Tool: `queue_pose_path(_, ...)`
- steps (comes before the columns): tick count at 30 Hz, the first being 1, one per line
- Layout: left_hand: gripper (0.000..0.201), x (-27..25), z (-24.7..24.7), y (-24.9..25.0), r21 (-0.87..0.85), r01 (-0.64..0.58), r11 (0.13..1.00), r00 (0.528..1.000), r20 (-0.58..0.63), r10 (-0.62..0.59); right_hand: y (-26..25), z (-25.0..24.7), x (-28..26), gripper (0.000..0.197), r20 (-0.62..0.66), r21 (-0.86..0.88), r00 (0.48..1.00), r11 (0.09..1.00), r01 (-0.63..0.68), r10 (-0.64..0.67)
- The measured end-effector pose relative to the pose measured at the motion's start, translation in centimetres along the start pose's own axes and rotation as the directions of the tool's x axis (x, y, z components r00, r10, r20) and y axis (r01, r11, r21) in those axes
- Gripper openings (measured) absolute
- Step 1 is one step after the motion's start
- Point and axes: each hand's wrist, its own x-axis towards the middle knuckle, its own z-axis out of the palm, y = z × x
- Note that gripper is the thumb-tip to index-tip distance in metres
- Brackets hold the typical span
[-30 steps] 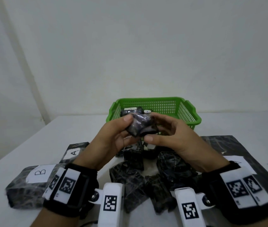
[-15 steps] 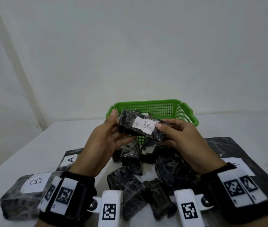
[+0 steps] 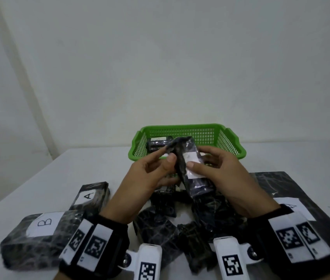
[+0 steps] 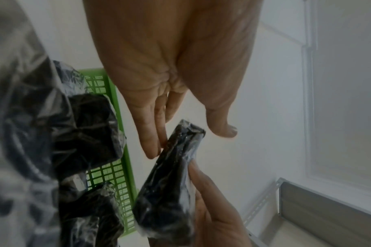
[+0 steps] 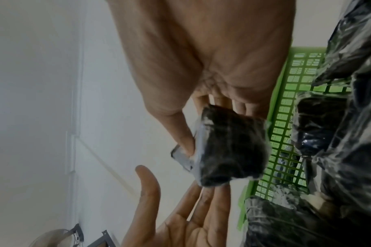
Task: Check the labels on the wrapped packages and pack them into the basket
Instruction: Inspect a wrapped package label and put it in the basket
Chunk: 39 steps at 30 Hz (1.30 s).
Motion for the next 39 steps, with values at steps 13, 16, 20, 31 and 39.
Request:
queue_pose_path(13, 0.03, 0.0, 0.3, 0.2, 0.041, 0.067, 0.997, 0.995, -0.071, -0.063, -0.5, -0.1, 0.2, 0.045, -0.071, 0.189, 0.997, 0.982, -0.018, 0.031)
queue_pose_path(16, 0.026, 0.3, 0.2, 0.9, 0.006, 0.086, 0.996, 0.992, -0.092, -0.085, -1.3, -0.5, 0.8, 0.029, -0.119, 0.212, 0.993, 0.977, -0.001, 0.027)
queue_pose_path(20, 0.019, 1.3, -0.7, 2.2, 0.095, 0.072, 0.993, 0.984, -0.17, -0.055, -2.5, -1.2, 2.0, 0.029, -0.098, 0.201, 0.994, 0.979, -0.036, 0.056)
queue_pose_path(31, 0.041, 14.4, -1.2, 4.8, 0.015, 0.308, 0.951, 0.932, -0.204, -0.298, -4.4, -4.1, 11.9, 0.007, -0.118, 0.183, 0.968, 0.963, -0.197, 0.22)
queue_pose_path(39, 0.023, 24.7, 0.1, 2.5, 0.095, 0.482, 0.871, 0.866, -0.201, -0.458, -2.6, -6.7, 21.2, 0.044, -0.232, -0.185, 0.926, 0.92, -0.344, 0.299)
